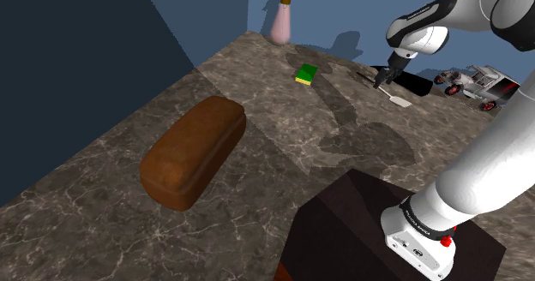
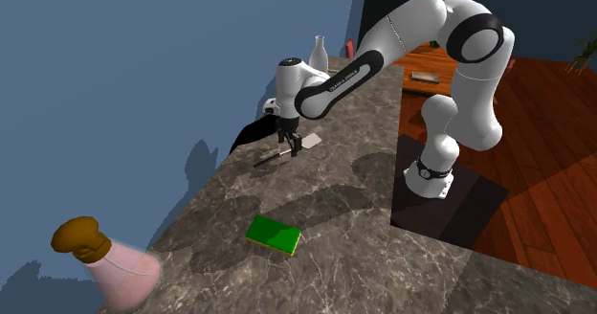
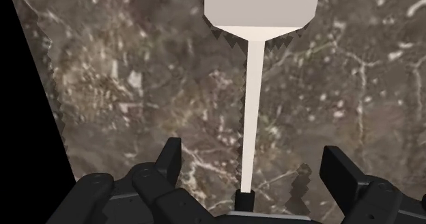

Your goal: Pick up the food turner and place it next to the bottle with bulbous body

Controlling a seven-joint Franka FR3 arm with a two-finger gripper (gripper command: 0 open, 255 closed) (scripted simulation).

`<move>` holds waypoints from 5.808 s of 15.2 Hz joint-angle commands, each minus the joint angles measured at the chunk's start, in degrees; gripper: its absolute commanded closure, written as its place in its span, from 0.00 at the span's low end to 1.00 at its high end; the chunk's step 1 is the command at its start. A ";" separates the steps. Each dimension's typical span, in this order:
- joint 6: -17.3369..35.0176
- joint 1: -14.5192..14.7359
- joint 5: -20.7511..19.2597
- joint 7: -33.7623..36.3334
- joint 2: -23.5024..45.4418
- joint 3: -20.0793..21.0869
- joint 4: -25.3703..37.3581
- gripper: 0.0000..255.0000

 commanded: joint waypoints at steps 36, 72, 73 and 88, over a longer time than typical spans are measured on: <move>-14.47 1.21 -6.56 4.89 -8.13 -1.12 7.89 1.00; -42.48 0.73 -6.94 6.03 -7.94 -1.59 36.08 1.00; -43.36 0.62 -6.75 5.95 -7.62 -1.66 37.23 1.00; -44.93 -3.37 -14.64 -1.55 -21.93 -5.10 26.77 1.00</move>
